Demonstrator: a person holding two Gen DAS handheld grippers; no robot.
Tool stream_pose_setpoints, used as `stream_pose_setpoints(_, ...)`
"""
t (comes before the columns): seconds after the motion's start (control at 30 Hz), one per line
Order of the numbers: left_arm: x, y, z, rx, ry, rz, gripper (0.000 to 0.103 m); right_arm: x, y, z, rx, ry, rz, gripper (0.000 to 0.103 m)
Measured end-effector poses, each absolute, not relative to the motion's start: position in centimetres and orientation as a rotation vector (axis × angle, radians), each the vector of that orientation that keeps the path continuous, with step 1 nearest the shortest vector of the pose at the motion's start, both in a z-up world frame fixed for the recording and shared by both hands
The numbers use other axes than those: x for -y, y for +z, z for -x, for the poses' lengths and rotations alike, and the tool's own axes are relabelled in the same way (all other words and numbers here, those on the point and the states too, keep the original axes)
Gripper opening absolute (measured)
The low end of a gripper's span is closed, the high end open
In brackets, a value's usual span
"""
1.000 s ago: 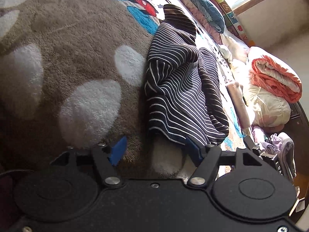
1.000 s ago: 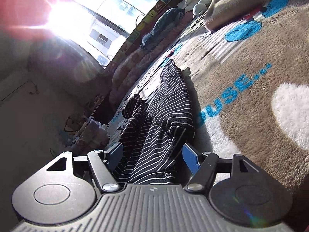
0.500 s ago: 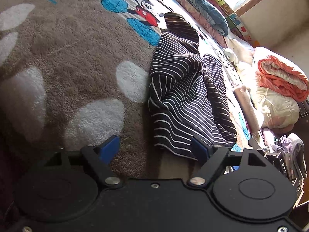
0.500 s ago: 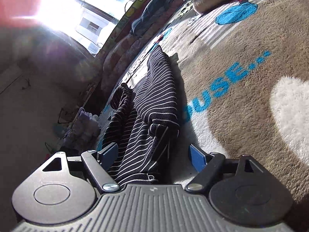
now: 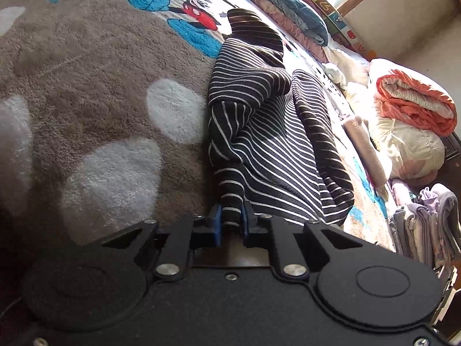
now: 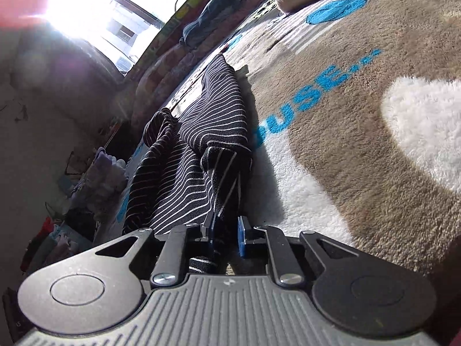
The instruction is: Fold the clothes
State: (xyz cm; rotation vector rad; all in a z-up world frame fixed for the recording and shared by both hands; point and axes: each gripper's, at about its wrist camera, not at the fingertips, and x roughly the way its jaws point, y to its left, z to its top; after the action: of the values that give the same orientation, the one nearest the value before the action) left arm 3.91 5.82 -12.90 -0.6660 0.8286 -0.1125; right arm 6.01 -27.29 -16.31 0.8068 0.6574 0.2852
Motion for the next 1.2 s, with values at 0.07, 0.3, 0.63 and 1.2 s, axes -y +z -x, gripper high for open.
stream_pose_setpoints(0.07,-6.2,-12.7,-3.7,-0.836,-0.122,0.674,0.016,28.3,-16.0,-5.7,-0.625,0.278,-0.855,0.047)
stream_pose_setpoints(0.3,-7.5,-11.5,-3.6,-0.817,-0.102,0.684,0.041,31.3,-14.8,-8.1,-0.538,0.228,-0.863,0.061)
stream_pose_setpoints(0.63,-8.9,-8.4,-9.1,-0.768,-0.157,0.589,0.074,31.4,-15.8,-14.8,-0.563,0.287,-0.837,0.068)
stream_pose_setpoints(1.2,-9.9,-6.7,-26.1,-0.667,-0.092,0.376,0.072,28.1,-15.4,-16.8,-0.521,0.297,-0.596,0.092)
